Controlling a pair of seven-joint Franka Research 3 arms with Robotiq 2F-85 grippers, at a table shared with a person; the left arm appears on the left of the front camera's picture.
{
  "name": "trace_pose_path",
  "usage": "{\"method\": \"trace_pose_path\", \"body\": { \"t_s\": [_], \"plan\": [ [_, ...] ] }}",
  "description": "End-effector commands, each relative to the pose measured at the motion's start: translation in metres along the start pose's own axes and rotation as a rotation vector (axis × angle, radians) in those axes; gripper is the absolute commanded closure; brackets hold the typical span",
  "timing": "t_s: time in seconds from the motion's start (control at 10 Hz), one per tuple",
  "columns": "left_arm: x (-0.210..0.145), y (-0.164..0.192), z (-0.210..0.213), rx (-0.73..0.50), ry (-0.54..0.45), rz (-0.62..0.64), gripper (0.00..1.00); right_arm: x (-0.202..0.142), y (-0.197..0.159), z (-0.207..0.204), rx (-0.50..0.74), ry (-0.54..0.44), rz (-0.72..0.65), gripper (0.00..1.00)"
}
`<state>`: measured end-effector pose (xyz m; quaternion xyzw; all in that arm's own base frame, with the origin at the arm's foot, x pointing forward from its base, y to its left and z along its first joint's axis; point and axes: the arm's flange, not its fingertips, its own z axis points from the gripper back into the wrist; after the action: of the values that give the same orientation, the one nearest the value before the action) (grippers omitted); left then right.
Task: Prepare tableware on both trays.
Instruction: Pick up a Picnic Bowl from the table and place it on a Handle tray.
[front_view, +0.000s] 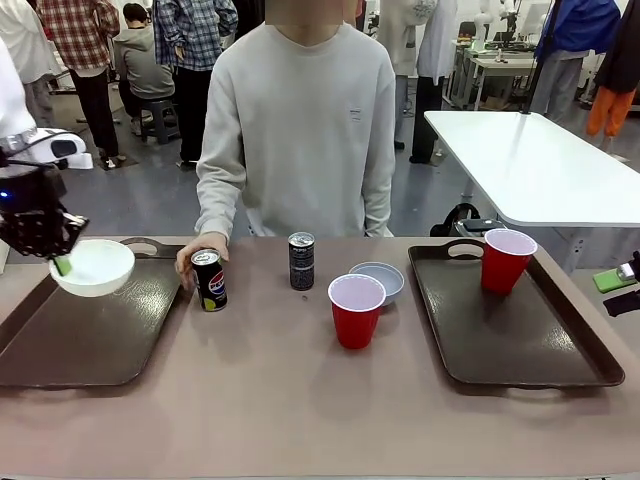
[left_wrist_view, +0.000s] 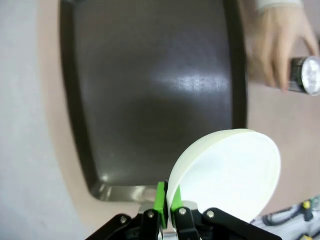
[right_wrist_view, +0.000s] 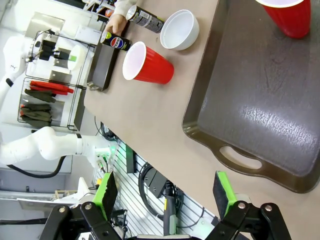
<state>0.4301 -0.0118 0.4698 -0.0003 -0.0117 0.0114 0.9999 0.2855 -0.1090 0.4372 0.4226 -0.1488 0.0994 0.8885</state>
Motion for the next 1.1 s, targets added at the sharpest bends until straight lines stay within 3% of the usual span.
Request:
{"method": "trace_pose_path", "body": {
  "t_s": [0.0, 0.3, 0.4, 0.8, 1.0],
  "plan": [
    [0.003, 0.016, 0.008, 0.035, 0.008, 0.033, 0.96, 0.002, -0.001, -0.001, 0.022, -0.011, 0.003, 0.0],
    [0.001, 0.024, 0.008, 0.055, -0.044, 0.07, 0.96, 0.002, -0.001, -0.001, 0.022, -0.011, 0.003, 0.0],
    [0.003, 0.023, 0.007, 0.011, -0.007, 0.039, 0.96, 0.002, -0.001, -0.001, 0.022, -0.011, 0.003, 0.0],
    [0.003, 0.023, 0.007, 0.012, -0.012, 0.044, 0.96, 0.002, -0.001, -0.001, 0.022, -0.011, 0.003, 0.0],
    [-0.017, 0.03, 0.005, 0.007, 0.007, -0.025, 0.96, 0.002, -0.001, -0.001, 0.022, -0.011, 0.003, 0.0]
  ]
}}
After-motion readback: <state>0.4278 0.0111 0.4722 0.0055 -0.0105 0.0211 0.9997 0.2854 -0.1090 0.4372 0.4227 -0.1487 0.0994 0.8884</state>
